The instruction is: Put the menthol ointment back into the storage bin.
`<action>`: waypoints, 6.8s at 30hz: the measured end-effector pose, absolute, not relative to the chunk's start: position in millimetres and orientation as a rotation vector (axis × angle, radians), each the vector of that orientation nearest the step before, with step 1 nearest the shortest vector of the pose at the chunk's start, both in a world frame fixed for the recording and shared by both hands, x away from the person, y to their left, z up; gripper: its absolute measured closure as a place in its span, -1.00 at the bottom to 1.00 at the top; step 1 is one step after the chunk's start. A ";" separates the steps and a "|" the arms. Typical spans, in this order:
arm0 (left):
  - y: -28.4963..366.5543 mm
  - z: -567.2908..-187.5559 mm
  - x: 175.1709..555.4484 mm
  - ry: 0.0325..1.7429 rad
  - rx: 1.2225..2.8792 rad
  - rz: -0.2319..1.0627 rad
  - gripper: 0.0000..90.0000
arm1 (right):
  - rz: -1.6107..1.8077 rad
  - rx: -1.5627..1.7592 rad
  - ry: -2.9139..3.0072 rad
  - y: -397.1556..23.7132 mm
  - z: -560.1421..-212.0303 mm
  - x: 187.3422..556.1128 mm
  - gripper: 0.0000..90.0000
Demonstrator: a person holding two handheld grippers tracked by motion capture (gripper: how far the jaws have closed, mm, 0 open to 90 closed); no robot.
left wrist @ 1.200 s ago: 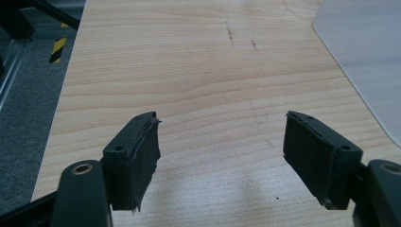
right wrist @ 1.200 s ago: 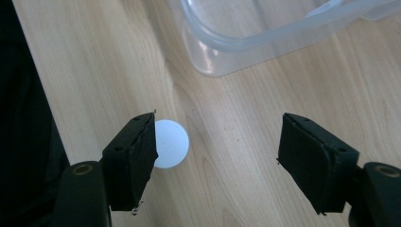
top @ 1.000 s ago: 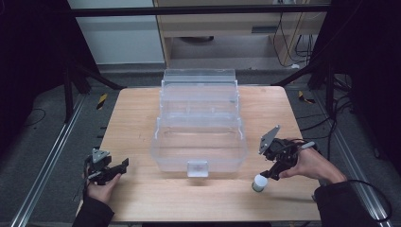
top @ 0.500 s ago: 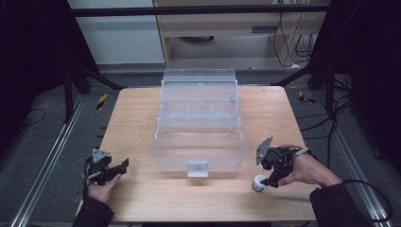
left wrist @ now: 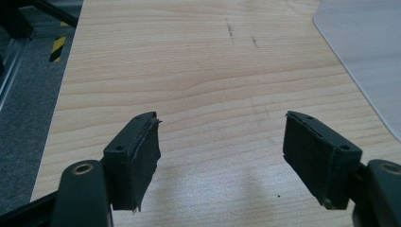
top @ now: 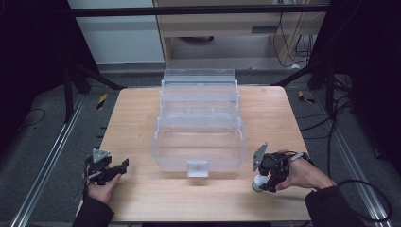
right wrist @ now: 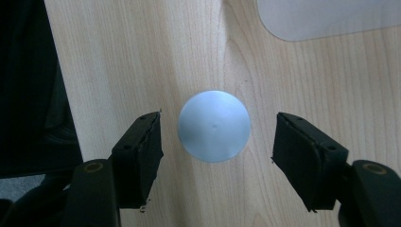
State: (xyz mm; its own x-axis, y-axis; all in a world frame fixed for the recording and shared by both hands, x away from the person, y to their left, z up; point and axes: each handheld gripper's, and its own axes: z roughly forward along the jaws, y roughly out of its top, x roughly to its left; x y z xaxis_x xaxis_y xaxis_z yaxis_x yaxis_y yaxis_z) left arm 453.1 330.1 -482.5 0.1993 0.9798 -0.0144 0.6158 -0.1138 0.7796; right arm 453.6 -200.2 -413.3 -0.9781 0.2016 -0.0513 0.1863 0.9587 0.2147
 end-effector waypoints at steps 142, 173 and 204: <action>331.4 -485.1 454.9 1.493 1.830 0.680 -0.38 | 0.382 0.253 2.980 -121.3 -338.0 541.7 0.11; 332.4 -485.0 454.8 1.496 1.828 0.683 -0.38 | 0.322 0.271 3.036 -127.5 -377.3 549.6 0.11; 333.3 -485.2 454.8 1.499 1.825 0.681 -0.38 | 0.284 0.266 3.082 -128.6 -393.9 550.8 0.11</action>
